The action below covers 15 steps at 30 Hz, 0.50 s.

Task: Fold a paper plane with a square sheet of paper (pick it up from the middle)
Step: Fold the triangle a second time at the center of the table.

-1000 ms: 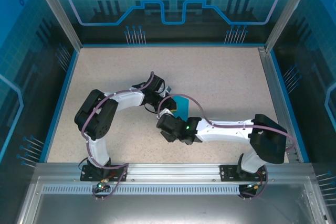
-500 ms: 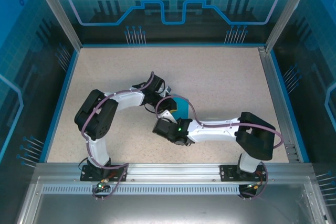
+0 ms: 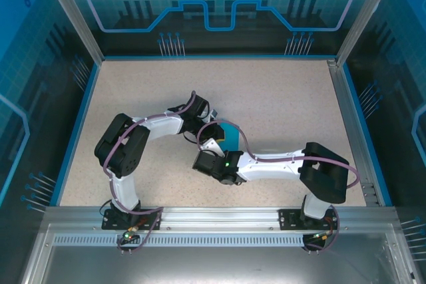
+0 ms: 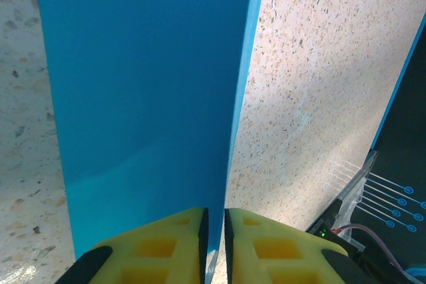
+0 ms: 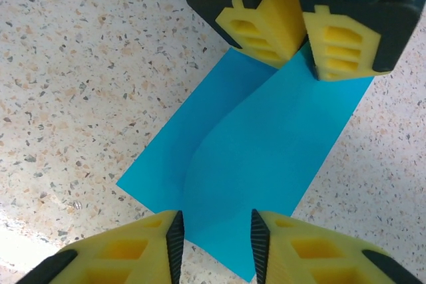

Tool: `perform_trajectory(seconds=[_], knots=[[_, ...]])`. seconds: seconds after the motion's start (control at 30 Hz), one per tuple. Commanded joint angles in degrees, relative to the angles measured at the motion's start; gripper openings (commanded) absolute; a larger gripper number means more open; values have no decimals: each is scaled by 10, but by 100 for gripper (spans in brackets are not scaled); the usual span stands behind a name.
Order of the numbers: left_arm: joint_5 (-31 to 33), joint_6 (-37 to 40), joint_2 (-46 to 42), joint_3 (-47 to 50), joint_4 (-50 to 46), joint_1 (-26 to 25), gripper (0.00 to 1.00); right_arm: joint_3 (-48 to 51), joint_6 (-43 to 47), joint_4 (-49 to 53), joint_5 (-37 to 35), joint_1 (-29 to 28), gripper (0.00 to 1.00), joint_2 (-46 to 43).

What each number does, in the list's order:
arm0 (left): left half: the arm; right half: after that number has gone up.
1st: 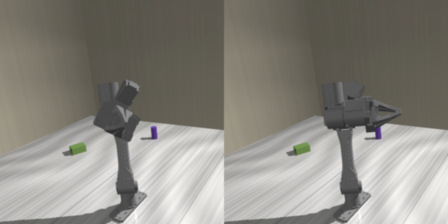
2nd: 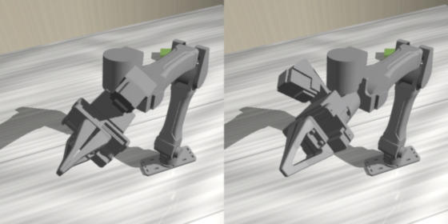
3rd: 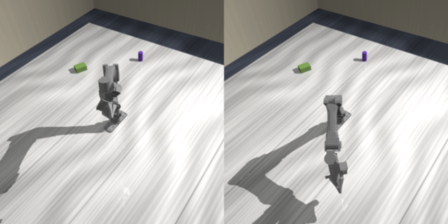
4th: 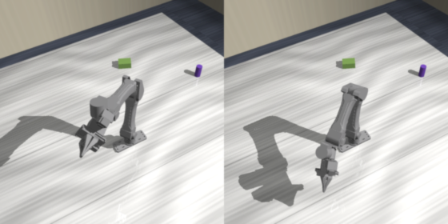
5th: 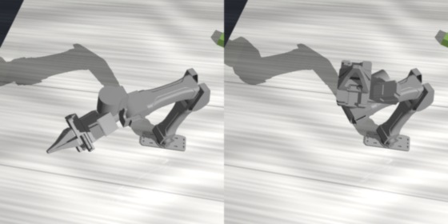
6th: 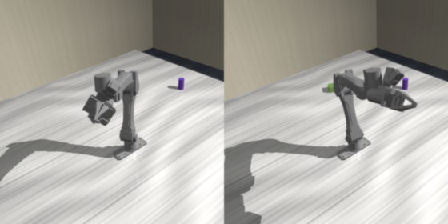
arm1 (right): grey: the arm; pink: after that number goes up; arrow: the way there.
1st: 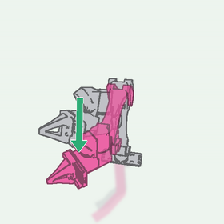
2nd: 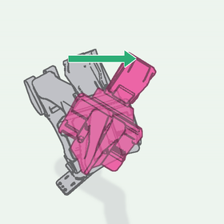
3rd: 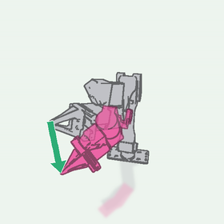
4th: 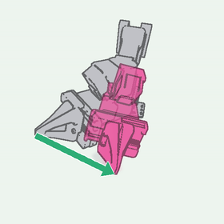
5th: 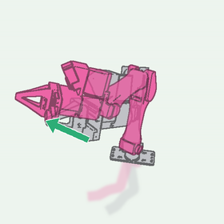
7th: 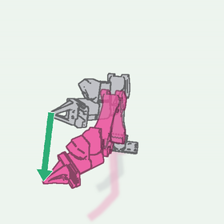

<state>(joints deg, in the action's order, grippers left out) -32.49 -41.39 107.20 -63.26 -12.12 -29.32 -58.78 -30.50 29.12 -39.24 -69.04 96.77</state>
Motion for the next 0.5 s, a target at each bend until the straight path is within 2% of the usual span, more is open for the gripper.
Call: perform_trajectory(seconds=[0.0,0.07,0.17,0.27,0.47], knots=[[0,12,-12,-19,-20,-4,18,7,11,-9,6,-8,44,-23],[0,12,-11,-20,-20,-4,18,22,22,-41,31,-8,45,-34],[-2,13,-9,-24,-25,-4,18,17,16,-37,28,-8,46,-32],[-3,11,-9,-23,-21,-4,18,9,15,-30,28,-7,56,-17],[-6,12,-5,-26,-21,-7,18,7,1,-20,17,-7,57,-5]])
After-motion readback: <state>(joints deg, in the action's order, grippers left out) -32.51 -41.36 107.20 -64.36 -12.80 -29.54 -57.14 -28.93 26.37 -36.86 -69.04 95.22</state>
